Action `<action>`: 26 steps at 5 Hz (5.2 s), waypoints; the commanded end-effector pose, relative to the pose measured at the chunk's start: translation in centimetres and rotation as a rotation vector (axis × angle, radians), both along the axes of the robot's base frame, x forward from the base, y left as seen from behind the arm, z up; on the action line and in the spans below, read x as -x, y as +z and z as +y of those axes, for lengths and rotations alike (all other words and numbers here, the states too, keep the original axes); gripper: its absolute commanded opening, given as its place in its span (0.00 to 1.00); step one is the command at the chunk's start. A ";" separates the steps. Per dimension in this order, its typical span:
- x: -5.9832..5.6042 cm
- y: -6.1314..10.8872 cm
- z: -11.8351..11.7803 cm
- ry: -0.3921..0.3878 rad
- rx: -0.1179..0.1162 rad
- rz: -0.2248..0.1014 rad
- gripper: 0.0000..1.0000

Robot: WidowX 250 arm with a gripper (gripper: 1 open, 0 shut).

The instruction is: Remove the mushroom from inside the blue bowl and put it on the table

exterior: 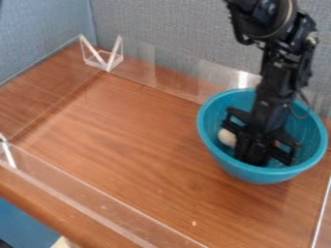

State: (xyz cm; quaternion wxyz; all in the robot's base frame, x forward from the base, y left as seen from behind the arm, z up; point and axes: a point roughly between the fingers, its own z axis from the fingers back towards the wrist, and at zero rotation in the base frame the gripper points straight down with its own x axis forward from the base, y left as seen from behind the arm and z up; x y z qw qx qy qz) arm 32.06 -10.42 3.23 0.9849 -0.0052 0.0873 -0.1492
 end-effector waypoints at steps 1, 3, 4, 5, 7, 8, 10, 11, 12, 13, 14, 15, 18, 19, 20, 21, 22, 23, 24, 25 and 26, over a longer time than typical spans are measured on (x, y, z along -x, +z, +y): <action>-0.5 3.1 1.2 0.104 0.021 -0.081 0.00; -0.9 4.3 1.8 0.049 0.028 -0.075 1.00; -0.2 2.8 2.5 -0.004 0.030 -0.072 1.00; 0.5 1.5 3.0 -0.059 0.035 -0.069 0.00; 1.5 1.0 3.1 -0.095 0.037 -0.068 1.00; 1.7 1.2 2.7 -0.074 0.033 -0.068 1.00; -0.3 2.9 3.3 -0.027 0.033 -0.076 1.00; -1.0 3.0 4.5 -0.009 0.030 -0.077 1.00; -1.8 3.2 5.8 0.007 0.026 -0.085 1.00; -1.6 2.0 6.0 0.016 0.027 -0.086 0.00; -1.0 2.3 5.5 -0.058 0.032 -0.086 0.00; -0.4 2.7 5.1 -0.131 0.039 -0.088 0.00; -1.3 3.5 4.3 -0.172 0.055 -0.095 0.00; -0.9 3.6 3.5 -0.180 0.058 -0.095 0.00; -0.4 3.8 2.7 -0.194 0.062 -0.097 0.00; -0.8 3.5 2.2 -0.229 0.066 -0.098 0.00; -1.2 3.2 1.8 -0.261 0.067 -0.099 0.00; -1.1 4.1 1.7 -0.296 0.069 -0.099 0.00; -1.0 5.0 1.6 -0.334 0.070 -0.099 0.00; -0.7 5.3 1.3 -0.390 0.073 -0.099 0.00; -0.4 5.6 1.1 -0.448 0.075 -0.101 0.00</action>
